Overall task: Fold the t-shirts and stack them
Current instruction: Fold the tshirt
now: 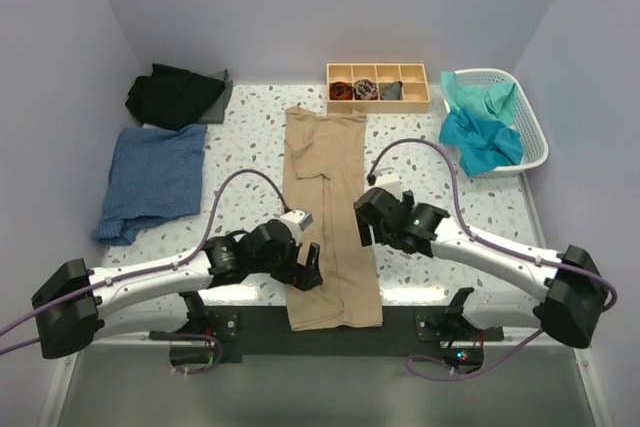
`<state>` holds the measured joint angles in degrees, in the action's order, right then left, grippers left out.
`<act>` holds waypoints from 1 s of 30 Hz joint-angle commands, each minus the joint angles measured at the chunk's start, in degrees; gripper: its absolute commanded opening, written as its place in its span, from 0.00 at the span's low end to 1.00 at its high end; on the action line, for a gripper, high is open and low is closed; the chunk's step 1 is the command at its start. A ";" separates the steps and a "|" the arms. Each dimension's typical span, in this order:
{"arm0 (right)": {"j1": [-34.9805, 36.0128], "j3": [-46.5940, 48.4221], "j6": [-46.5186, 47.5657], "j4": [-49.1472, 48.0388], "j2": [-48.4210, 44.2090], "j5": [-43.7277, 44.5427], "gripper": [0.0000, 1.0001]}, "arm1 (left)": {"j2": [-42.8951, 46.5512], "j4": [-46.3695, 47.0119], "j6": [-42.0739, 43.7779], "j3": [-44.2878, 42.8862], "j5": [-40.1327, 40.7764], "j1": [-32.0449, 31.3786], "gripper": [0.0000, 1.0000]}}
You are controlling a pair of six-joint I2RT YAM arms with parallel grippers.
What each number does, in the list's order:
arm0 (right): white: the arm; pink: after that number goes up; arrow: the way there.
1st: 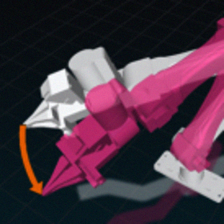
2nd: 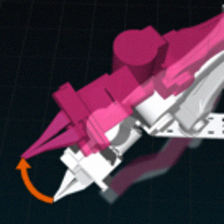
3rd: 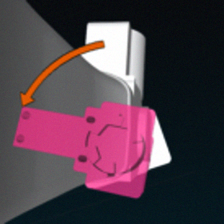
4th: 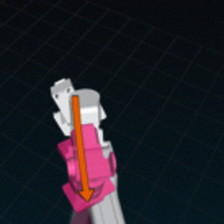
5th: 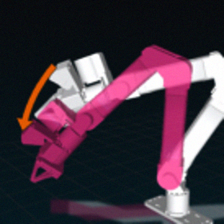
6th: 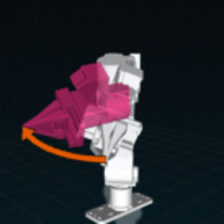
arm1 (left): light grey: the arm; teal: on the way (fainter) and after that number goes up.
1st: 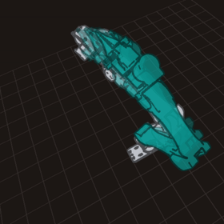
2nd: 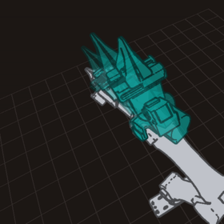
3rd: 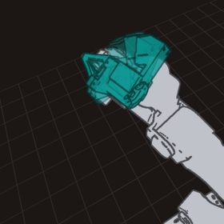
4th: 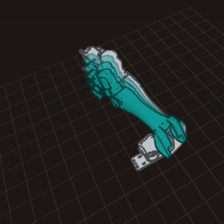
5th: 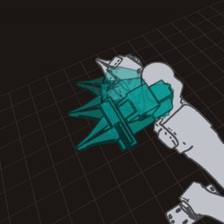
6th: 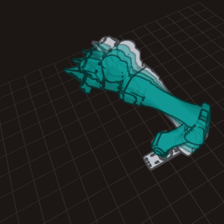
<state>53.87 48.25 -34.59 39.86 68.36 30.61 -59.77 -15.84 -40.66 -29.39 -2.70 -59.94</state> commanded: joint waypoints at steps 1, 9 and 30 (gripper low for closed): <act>-2.27 2.63 7.33 -10.49 8.09 -5.91 0.84 | -2.19 -0.07 -1.35 -3.47 7.78 -0.26 1.00; -7.98 9.93 13.14 -17.18 19.44 -12.06 0.82 | -9.39 2.46 6.20 -14.11 15.71 9.47 1.00; -19.67 32.26 20.00 -14.72 42.29 -17.25 0.81 | -41.99 12.41 15.35 -32.22 5.07 23.73 1.00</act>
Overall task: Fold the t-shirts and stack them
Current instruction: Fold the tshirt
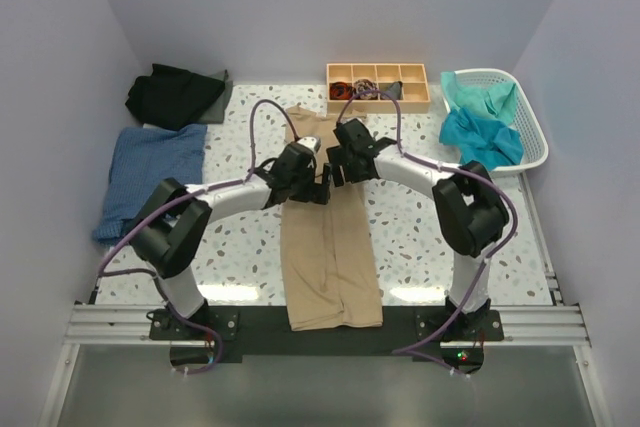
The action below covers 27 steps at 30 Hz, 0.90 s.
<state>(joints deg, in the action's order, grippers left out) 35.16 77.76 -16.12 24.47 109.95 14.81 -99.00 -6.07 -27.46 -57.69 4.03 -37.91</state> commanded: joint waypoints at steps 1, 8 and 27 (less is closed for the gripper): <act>-1.58 3.01 1.44 0.67 1.92 -1.54 0.81 | -3.65 2.46 2.41 -4.53 -1.75 2.05 1.00; -3.42 7.23 1.79 1.55 8.07 -2.85 0.81 | -10.94 1.24 3.99 -11.55 -3.33 5.03 1.00; -7.56 21.13 5.48 3.22 16.19 -7.69 0.83 | -20.29 -2.73 8.21 -25.90 -7.19 9.61 1.00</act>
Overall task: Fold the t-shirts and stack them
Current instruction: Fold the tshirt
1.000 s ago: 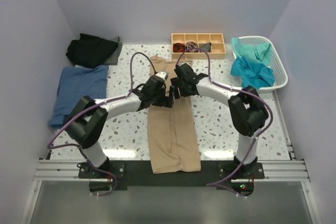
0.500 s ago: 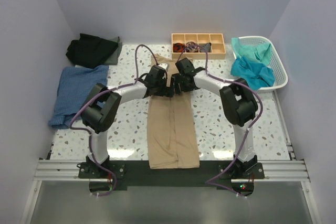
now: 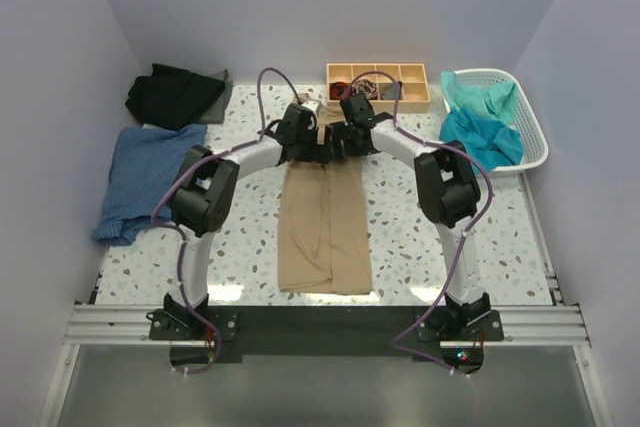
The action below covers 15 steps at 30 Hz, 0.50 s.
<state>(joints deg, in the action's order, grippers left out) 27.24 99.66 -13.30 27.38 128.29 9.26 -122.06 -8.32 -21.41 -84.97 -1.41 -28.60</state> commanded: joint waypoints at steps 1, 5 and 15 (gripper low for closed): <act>0.35 -1.65 2.67 -0.30 -5.30 -2.22 0.84 | 4.36 -0.04 2.16 2.34 -1.93 0.21 1.00; 0.35 -6.22 3.45 -1.53 -15.22 -2.40 0.86 | 14.63 1.72 2.60 10.15 -0.18 -0.58 1.00; 0.53 -23.51 -0.05 1.54 -35.37 -5.72 0.86 | 37.93 -3.63 0.59 26.07 2.29 -2.07 1.00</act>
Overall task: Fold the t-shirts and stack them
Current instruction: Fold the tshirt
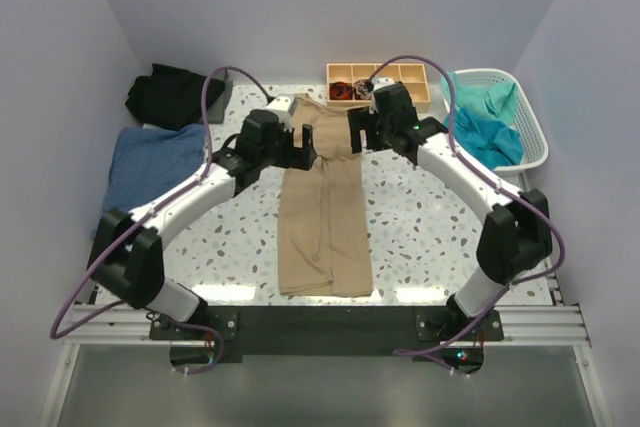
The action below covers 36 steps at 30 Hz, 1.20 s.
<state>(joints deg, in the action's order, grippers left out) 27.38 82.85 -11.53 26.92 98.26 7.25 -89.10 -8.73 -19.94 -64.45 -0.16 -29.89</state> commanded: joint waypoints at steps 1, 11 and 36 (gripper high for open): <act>0.48 -8.56 -2.35 2.00 -7.01 -4.34 0.86 | 6.21 -3.66 -1.32 9.13 1.04 -1.57 1.00; 6.45 -29.75 -9.21 0.42 -26.35 -17.88 0.67 | 17.11 -4.19 -13.00 26.82 -1.07 -13.78 1.00; 23.42 -44.26 -22.57 -12.06 -25.49 -15.95 0.64 | 23.18 -11.22 -28.39 39.40 5.35 -29.25 1.00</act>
<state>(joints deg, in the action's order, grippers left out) 50.13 40.38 -32.14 19.68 71.26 -8.58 -63.16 -16.84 -45.39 -25.71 2.79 -57.32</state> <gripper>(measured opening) 0.643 0.997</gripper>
